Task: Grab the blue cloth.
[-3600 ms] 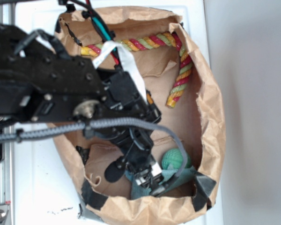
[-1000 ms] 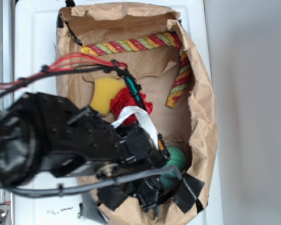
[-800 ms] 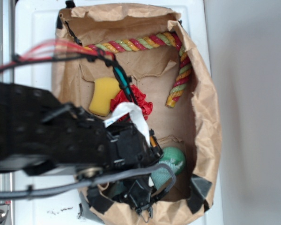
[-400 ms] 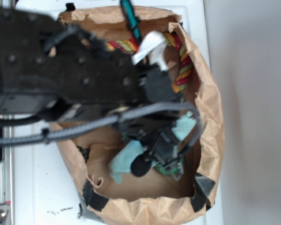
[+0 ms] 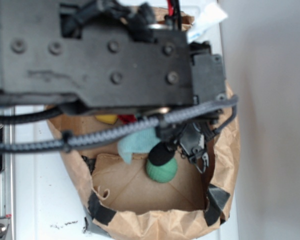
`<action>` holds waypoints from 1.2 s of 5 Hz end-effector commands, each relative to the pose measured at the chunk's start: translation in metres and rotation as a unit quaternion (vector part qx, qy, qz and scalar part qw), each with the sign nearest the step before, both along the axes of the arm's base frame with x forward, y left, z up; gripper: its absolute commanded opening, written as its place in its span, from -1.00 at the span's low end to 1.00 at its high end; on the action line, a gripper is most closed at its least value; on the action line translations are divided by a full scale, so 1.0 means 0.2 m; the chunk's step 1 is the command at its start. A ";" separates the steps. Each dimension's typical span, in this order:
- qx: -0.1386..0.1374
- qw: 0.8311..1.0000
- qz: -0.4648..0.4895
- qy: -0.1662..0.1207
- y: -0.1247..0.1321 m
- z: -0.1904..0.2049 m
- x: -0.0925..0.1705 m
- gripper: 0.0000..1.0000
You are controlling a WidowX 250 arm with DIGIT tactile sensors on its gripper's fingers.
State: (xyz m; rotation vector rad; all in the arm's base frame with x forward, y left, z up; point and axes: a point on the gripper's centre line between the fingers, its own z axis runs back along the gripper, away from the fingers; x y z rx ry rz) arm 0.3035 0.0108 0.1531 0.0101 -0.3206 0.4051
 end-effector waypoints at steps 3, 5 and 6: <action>-0.030 0.996 -0.081 -0.009 -0.01 0.25 -0.21 -1.00; -0.054 0.995 -0.070 -0.040 -0.02 0.27 -0.19 -1.00; -0.039 0.997 -0.060 -0.037 -0.03 0.26 -0.17 -1.00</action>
